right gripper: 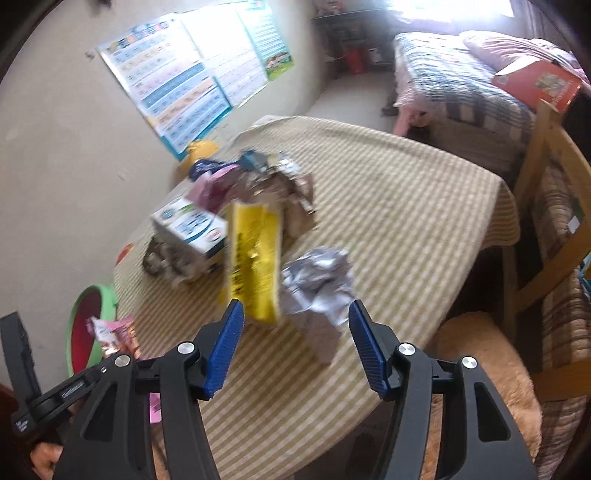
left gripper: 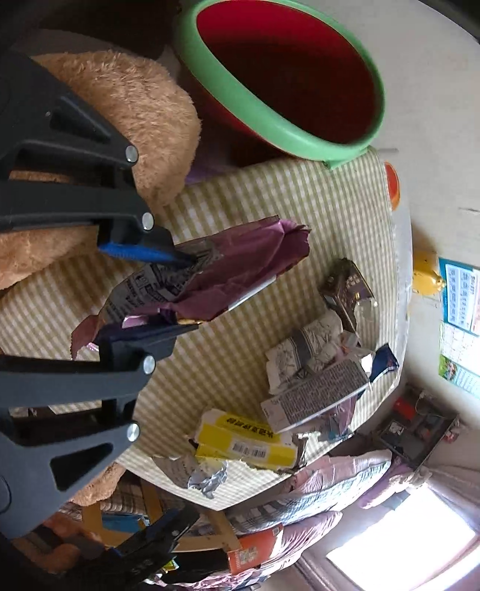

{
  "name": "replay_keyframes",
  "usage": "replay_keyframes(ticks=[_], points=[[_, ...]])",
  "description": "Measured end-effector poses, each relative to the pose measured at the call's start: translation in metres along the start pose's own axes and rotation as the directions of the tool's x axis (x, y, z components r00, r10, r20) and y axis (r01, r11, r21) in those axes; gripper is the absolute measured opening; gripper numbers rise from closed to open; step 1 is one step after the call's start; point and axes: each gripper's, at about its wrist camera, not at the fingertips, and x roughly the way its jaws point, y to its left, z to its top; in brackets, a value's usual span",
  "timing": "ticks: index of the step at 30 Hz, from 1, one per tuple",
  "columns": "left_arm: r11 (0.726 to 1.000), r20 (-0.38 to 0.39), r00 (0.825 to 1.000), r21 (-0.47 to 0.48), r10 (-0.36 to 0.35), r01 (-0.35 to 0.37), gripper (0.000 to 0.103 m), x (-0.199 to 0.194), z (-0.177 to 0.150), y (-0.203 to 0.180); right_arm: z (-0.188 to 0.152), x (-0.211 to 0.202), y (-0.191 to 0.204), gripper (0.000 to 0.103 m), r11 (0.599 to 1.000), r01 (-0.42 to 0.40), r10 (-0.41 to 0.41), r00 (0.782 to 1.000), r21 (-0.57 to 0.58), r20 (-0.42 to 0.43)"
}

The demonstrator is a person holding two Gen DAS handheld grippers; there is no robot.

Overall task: Collect trash
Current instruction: 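Grasp the crumpled silver foil with the right gripper while the left holds the pink wrapper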

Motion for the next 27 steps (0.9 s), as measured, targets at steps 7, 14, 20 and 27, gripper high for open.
replay_keyframes(ticks=[7, 14, 20, 27], points=[[1.000, -0.004, 1.000, 0.018, -0.003, 0.003, 0.028, 0.006, -0.004, -0.003, 0.003, 0.023, -0.011, 0.057, 0.998, 0.031, -0.028, 0.998, 0.051, -0.057], [0.999, -0.002, 1.000, 0.047, 0.013, -0.013, 0.029, 0.010, -0.005, -0.007, 0.008, 0.044, -0.007, 0.057, 0.998, 0.036, -0.031, 0.995, 0.059, -0.092], [0.999, -0.001, 1.000, 0.051, 0.015, -0.015, 0.030, 0.010, -0.005, -0.007, 0.007, 0.054, -0.005, 0.057, 0.998, 0.052, -0.047, 0.993, 0.045, -0.106], [0.998, -0.003, 1.000, 0.054, 0.016, -0.016, 0.030, 0.011, -0.006, -0.008, 0.003, 0.042, 0.002, 0.038, 0.999, 0.030, -0.028, 0.996, 0.024, -0.087]])
